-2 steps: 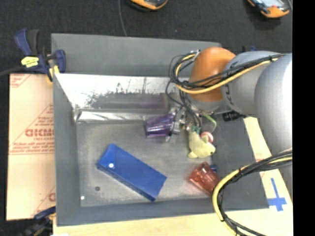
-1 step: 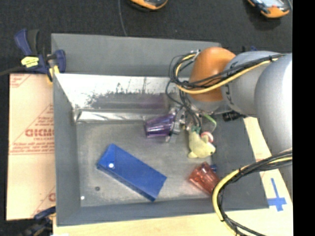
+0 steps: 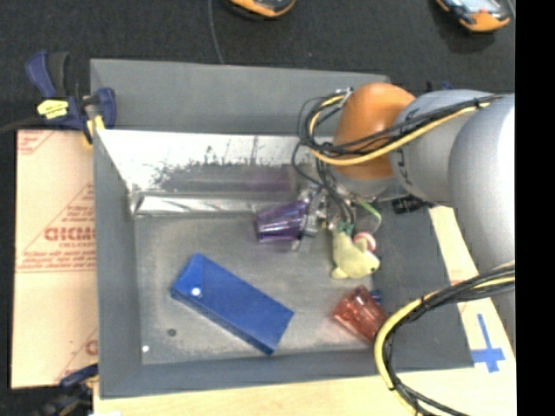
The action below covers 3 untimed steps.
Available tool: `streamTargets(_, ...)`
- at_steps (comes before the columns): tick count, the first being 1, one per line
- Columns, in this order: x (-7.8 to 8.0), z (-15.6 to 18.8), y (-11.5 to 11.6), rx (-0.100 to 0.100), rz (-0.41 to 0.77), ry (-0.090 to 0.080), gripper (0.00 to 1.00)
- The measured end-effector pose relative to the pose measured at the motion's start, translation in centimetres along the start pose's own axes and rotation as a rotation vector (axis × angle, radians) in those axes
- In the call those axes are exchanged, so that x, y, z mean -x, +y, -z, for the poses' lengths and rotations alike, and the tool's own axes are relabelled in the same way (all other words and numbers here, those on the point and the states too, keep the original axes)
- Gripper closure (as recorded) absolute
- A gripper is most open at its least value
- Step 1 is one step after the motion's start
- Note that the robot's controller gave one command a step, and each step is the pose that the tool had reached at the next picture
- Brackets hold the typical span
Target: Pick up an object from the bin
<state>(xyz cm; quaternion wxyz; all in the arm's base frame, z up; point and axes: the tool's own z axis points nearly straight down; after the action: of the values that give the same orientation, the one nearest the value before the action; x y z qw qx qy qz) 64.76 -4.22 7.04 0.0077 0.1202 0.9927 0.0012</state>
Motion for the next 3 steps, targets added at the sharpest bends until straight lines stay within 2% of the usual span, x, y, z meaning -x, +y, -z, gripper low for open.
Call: streamTargets(3, 0.0, 0.0, -0.01, 0.0, 0.0, 0.0, 1.0)
